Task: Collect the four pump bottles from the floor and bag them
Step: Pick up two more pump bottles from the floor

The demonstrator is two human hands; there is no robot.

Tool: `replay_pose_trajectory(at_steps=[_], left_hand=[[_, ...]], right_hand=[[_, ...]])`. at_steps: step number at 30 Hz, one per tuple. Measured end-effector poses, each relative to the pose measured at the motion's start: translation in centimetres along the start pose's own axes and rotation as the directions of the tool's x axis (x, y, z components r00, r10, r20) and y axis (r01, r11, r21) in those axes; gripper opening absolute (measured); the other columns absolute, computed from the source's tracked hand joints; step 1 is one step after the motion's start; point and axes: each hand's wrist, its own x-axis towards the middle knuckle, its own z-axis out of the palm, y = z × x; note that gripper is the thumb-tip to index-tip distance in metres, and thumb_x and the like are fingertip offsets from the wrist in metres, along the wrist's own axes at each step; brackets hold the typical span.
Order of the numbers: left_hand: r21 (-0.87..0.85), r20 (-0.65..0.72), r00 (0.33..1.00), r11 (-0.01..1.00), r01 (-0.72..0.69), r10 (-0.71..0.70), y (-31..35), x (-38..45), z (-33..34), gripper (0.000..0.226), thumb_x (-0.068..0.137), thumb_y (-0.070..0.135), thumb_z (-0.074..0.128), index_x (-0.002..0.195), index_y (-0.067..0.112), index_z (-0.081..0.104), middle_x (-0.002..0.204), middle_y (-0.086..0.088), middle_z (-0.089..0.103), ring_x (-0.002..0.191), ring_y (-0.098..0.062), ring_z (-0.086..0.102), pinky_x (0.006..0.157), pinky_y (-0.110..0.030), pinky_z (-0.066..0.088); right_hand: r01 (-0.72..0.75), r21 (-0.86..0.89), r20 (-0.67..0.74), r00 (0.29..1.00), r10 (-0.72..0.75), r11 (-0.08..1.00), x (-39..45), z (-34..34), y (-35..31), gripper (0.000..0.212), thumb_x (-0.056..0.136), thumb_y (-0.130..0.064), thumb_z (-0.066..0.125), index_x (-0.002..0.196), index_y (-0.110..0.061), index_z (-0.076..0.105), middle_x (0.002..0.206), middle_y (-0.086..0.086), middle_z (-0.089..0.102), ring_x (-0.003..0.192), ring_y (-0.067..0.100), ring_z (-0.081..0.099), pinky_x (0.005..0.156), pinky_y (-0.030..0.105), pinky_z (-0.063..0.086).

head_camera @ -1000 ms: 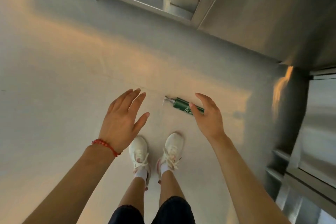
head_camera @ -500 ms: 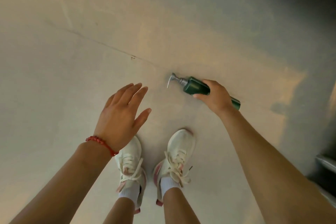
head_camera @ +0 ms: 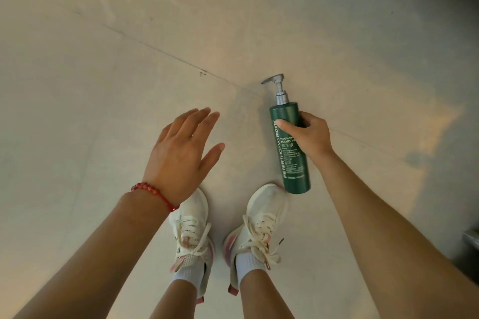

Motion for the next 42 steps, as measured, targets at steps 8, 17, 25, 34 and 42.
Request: replay_pose_trajectory(at_steps=[8,17,25,34,42], left_hand=[[-0.021,-0.051,0.998,0.999,0.029,-0.031,2.1,-3.6,-9.4,0.056,0.087,0.041,0.036,0.126,0.003,0.047,0.127,-0.019,0.055,0.119,-0.037,0.048,0.093,-0.051,0.043],[-0.046,-0.211,0.973,0.995,0.085,-0.093,6.6,-12.1,-26.1,0.055,0.088,0.04,0.04,0.127,0.003,0.046,0.128,-0.021,0.054,0.119,-0.039,0.048,0.094,-0.052,0.043],[-0.084,-0.302,0.941,0.988,0.132,-0.151,9.5,-21.3,-37.3,0.057,0.088,0.042,0.033,0.128,0.004,0.046,0.129,-0.021,0.053,0.118,-0.039,0.048,0.096,-0.05,0.04],[-0.193,-0.489,0.812,0.948,0.255,-0.318,10.5,-29.0,-45.9,0.048,0.087,0.025,0.057,0.129,0.006,0.045,0.132,-0.019,0.051,0.121,-0.036,0.046,0.1,-0.046,0.036],[-0.377,-0.576,0.577,0.814,0.441,-0.579,12.0,-35.2,-49.4,0.048,0.087,0.026,0.056,0.129,0.006,0.046,0.132,-0.018,0.051,0.121,-0.036,0.047,0.101,-0.045,0.036]], right_hand=[[-0.032,0.414,0.065,0.998,0.005,0.91,-10.7,-1.4,-9.8,0.009,0.07,-0.032,0.074,0.076,-0.027,0.072,0.074,-0.01,0.074,0.072,0.007,0.069,0.063,0.019,0.053],[0.047,0.425,0.096,0.991,-0.097,0.904,-24.9,-7.8,-25.4,0.025,0.064,-0.041,0.073,0.083,-0.026,0.072,0.08,-0.005,0.075,0.078,0.012,0.07,0.073,0.029,0.054],[0.115,0.427,0.141,0.971,-0.192,0.897,-36.7,-10.6,-37.2,0.044,0.047,-0.053,0.076,0.08,-0.024,0.073,0.071,-0.006,0.074,0.067,0.009,0.068,0.056,0.02,0.052],[0.209,0.357,0.261,0.913,-0.312,0.911,-45.2,-10.5,-46.1,0.052,0.043,-0.062,0.074,0.08,-0.025,0.074,0.073,-0.003,0.074,0.067,0.012,0.069,0.054,0.02,0.052],[0.303,0.253,0.443,0.808,-0.389,0.919,-49.0,-8.9,-53.3,0.052,0.04,-0.063,0.075,0.08,-0.029,0.074,0.074,-0.003,0.075,0.066,0.011,0.07,0.052,0.019,0.051]])
